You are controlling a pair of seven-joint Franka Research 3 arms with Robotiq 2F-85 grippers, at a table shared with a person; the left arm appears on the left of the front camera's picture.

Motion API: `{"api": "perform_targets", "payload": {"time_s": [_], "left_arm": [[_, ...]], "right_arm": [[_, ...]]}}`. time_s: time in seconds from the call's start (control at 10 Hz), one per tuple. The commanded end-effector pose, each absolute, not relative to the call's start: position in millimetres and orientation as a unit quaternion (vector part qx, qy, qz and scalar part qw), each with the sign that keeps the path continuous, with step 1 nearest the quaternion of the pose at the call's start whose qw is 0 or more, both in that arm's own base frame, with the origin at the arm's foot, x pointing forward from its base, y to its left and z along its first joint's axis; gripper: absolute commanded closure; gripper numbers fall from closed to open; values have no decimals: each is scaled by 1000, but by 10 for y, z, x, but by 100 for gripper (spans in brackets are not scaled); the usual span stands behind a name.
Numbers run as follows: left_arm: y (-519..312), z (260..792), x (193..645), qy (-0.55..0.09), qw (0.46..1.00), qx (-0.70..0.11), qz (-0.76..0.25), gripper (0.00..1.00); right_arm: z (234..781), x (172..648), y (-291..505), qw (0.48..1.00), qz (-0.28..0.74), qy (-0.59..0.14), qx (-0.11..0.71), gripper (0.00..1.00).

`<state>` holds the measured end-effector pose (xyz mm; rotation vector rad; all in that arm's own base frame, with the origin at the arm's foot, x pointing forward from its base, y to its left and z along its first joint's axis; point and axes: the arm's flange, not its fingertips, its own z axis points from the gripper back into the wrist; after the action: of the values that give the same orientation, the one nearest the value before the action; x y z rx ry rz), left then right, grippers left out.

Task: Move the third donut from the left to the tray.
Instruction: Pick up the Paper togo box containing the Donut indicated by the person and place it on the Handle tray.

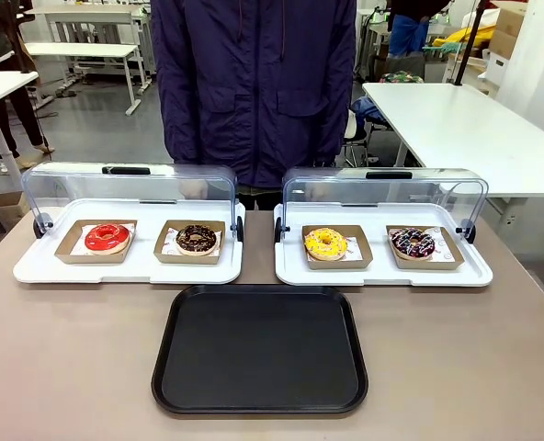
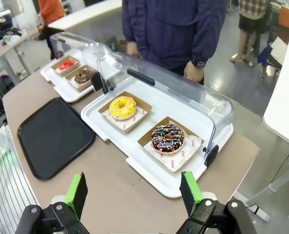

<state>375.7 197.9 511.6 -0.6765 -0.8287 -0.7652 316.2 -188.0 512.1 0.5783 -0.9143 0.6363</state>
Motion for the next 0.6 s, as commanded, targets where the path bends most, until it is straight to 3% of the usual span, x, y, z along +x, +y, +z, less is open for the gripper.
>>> {"api": "perform_targets", "payload": {"time_s": [0.0, 0.5], "left_arm": [[1971, 5133, 3748, -389, 786, -317, -360, 0], [1971, 5133, 3748, -389, 786, -317, -360, 0]], "right_arm": [[5136, 3193, -1896, 800, 305, -441, 271, 0], [5136, 3193, -1896, 800, 305, -441, 271, 0]]}}
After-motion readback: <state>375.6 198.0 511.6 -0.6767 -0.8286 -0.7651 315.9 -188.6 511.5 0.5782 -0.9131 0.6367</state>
